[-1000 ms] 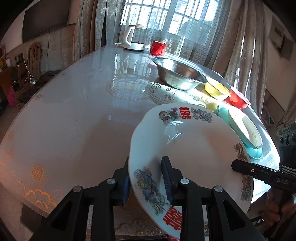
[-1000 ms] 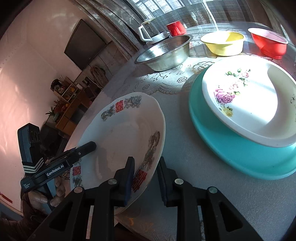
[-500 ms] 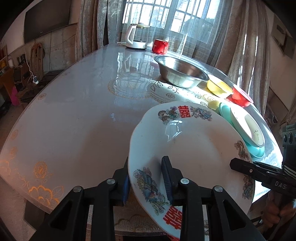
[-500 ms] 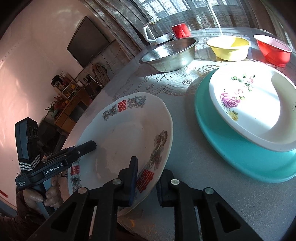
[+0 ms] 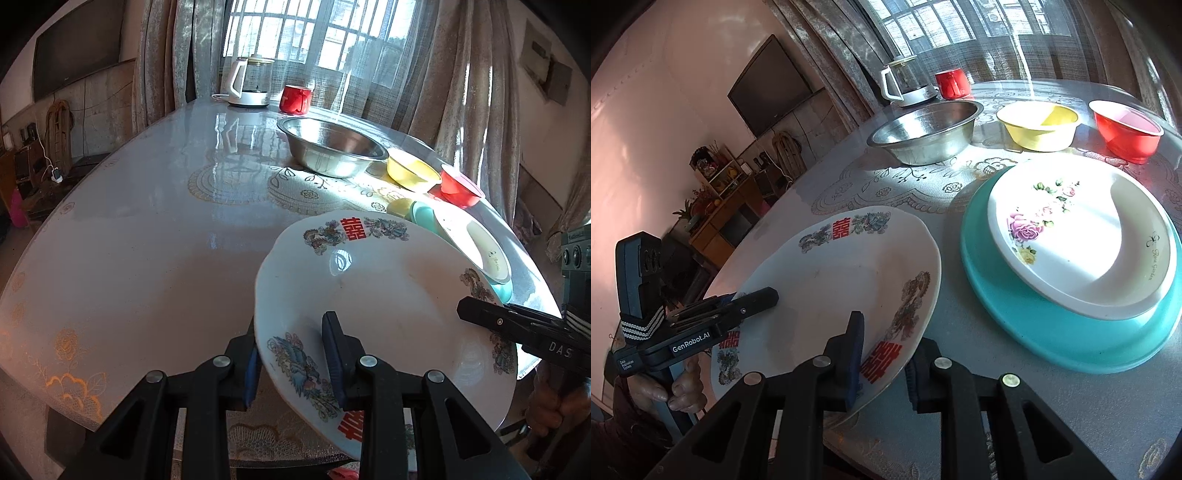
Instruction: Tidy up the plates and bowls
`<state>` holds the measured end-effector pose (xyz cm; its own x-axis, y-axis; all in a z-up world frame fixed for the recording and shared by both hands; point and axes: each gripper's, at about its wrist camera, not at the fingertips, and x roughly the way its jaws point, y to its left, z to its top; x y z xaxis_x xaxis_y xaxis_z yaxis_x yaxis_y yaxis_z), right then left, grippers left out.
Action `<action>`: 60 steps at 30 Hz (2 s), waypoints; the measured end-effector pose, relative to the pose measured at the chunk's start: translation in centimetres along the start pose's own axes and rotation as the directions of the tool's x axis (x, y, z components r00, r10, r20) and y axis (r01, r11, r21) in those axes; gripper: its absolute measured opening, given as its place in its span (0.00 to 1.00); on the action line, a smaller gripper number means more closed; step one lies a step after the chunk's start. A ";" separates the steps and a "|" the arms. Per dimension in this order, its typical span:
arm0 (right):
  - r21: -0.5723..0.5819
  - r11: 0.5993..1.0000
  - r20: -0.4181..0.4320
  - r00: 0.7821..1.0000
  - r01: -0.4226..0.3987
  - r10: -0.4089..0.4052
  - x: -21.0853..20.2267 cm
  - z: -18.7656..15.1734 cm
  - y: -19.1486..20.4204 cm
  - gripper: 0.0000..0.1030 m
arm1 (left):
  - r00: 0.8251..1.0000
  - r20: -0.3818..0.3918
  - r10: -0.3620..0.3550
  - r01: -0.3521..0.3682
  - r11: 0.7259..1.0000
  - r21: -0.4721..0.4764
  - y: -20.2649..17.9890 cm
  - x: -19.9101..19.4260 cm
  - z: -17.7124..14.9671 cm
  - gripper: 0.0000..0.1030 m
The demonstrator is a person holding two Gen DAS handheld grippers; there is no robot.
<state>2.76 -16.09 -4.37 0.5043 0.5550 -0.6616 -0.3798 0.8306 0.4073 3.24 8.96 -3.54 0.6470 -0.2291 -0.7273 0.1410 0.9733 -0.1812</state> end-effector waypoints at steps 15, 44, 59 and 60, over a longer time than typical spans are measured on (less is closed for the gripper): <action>-0.014 0.999 0.083 0.996 0.045 -0.044 -3.3 1.1 -1.1 0.19 | 0.994 0.054 -0.091 0.089 0.995 0.036 -2.8 -0.2 1.5 0.30; 0.129 0.941 0.174 0.927 0.312 -0.331 -8.3 3.5 -10.6 0.22 | 0.976 -0.015 -0.215 0.215 0.965 0.148 -14.5 7.7 9.1 0.30; 0.170 0.908 0.141 0.902 0.384 -0.408 -6.4 3.2 -13.6 0.24 | 0.977 -0.088 -0.195 0.207 0.966 0.156 -15.8 11.0 8.9 0.29; 0.169 0.908 0.138 0.903 0.383 -0.406 -6.3 3.2 -13.7 0.24 | 0.977 -0.087 -0.194 0.206 0.966 0.158 -15.8 11.0 9.0 0.29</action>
<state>7.26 -30.82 -3.74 0.7170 0.1700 -0.6760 -0.0205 0.9745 0.2234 14.82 -8.82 -2.73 0.5400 -0.4137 -0.7330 0.3876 0.8952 -0.2198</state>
